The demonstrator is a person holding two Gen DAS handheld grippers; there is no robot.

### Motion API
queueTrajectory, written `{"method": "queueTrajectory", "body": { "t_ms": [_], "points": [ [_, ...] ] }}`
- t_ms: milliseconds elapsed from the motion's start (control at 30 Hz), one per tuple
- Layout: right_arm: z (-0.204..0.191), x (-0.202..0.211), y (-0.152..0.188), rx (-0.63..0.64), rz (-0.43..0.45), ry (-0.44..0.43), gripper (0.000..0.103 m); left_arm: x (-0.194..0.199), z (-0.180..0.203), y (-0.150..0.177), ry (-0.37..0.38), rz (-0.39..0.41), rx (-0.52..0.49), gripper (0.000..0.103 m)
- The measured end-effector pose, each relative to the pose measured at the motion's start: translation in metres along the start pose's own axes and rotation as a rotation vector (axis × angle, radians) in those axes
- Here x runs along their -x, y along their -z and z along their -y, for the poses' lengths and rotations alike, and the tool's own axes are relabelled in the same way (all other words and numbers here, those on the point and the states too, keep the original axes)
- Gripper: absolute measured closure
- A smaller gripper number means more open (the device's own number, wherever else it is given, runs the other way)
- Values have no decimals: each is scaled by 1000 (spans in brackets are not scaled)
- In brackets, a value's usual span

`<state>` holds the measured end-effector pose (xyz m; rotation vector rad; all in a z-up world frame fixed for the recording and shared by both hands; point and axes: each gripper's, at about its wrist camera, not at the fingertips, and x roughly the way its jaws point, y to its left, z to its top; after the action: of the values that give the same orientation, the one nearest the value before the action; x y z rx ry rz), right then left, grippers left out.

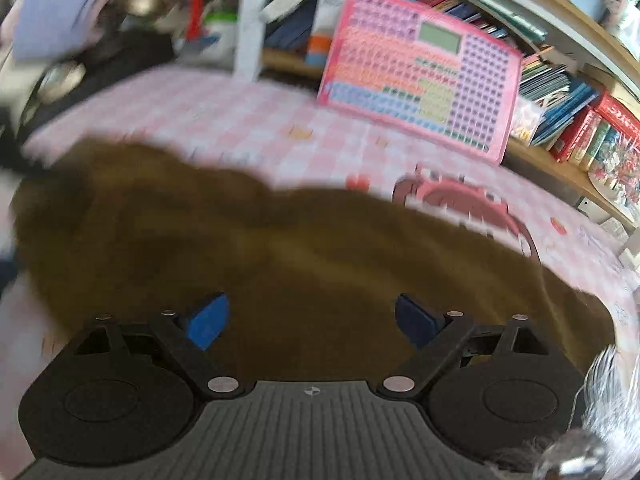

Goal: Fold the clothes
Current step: 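Grasp the waistband end of the folded garment with the left tool and lift, then fold the lifted waistband end over the trouser legs with the left tool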

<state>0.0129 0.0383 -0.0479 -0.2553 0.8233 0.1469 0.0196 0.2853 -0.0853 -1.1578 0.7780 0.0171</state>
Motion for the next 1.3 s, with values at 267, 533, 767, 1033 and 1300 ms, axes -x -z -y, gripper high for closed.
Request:
{"method": "queueTrajectory", "body": {
  "t_ms": [267, 533, 767, 1033, 1300],
  "points": [
    [-16, 10, 15, 102, 46, -3, 11, -4, 0, 6, -26, 16, -2, 60],
    [7, 4, 15, 48, 52, -103, 9, 13, 61, 37, 0, 73, -359, 90],
    [77, 27, 25, -86, 50, -142, 9, 16, 123, 109, -58, 105, -794, 89],
    [188, 46, 76, -361, 8, -80, 9, -4, 175, 193, -180, 68, -1154, 78],
    [237, 48, 103, -508, -36, -140, 9, -31, 182, 256, -140, -221, -1127, 17]
  ]
}}
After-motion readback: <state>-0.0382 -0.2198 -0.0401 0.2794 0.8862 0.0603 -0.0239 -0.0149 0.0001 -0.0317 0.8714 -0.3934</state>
